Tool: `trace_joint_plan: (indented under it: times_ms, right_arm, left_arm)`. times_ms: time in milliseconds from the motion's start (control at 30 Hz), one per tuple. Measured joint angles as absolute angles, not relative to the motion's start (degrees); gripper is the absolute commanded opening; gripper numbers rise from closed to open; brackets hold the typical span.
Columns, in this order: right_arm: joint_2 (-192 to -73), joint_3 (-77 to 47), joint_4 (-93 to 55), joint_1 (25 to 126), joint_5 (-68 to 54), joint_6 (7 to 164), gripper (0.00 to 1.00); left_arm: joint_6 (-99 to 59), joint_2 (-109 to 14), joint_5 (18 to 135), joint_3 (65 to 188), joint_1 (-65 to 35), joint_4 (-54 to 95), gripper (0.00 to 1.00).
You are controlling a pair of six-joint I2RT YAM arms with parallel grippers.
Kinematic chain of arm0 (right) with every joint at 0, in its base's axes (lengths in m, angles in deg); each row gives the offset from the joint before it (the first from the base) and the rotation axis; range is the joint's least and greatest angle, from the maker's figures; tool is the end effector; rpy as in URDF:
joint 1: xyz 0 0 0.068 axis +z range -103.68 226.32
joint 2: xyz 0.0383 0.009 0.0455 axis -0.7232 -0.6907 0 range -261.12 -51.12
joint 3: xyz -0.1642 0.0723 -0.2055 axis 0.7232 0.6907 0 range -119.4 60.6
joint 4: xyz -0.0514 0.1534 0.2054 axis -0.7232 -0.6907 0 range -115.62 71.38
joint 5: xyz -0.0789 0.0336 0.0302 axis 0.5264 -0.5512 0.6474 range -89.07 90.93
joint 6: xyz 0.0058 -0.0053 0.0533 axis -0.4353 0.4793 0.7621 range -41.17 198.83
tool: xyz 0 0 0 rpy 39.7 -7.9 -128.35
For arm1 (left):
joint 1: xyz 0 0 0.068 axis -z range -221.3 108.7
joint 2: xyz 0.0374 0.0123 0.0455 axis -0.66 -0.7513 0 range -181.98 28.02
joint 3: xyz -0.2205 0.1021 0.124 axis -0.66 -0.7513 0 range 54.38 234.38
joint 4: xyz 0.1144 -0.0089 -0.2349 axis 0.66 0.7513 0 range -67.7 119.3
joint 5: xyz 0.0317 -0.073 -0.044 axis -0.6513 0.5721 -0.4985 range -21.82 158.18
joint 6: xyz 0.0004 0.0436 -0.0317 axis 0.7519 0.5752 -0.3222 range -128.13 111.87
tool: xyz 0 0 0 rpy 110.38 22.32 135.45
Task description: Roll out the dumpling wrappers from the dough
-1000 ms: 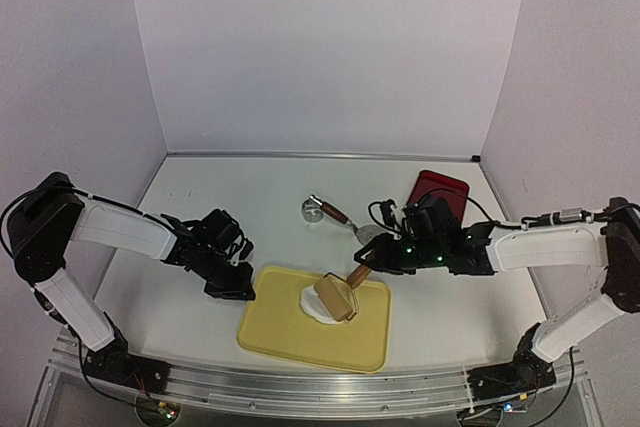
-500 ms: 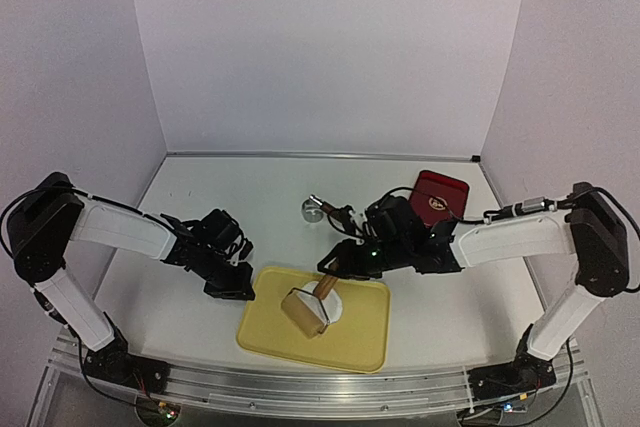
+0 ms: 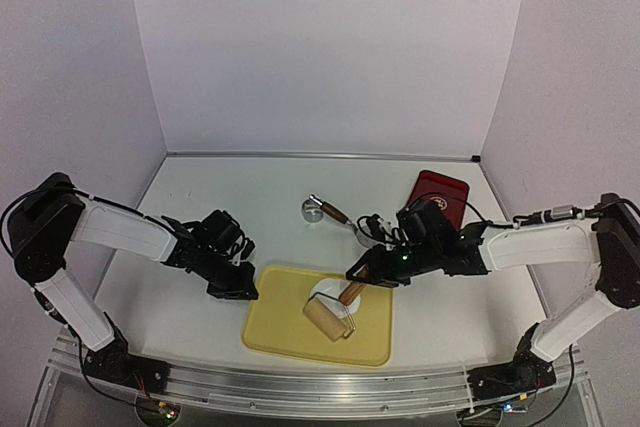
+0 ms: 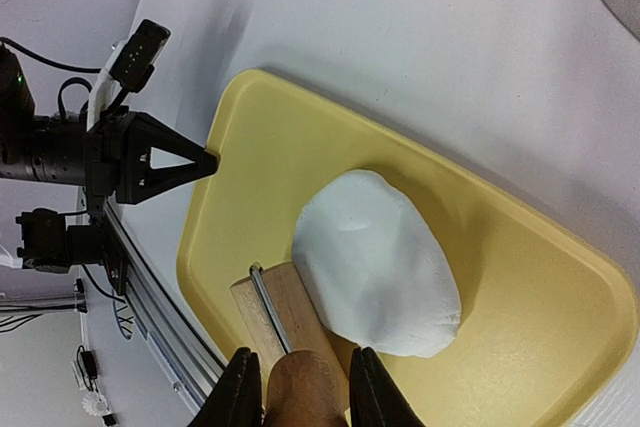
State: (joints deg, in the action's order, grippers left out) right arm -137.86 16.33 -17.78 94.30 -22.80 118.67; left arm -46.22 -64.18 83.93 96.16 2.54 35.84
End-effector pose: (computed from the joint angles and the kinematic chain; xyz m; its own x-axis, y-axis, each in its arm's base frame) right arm 0.1941 0.2368 0.1851 -0.9061 -0.1297 -0.4027 -0.3921 0.6151 0.6841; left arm 0.1952 -0.2009 0.1294 -0.9744 0.1123 -0.1950 0.1924 0.8654 -0.4627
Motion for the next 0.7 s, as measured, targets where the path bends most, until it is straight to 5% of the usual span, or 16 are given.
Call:
trace_joint_plan:
  times_ms: [700]
  right_arm:
    - [-129.76,6.64,-43.18,90.95,-19.43,110.97,0.00]
  left_arm:
    - [-44.88,-64.62,82.49,97.69,2.23,39.28,0.00]
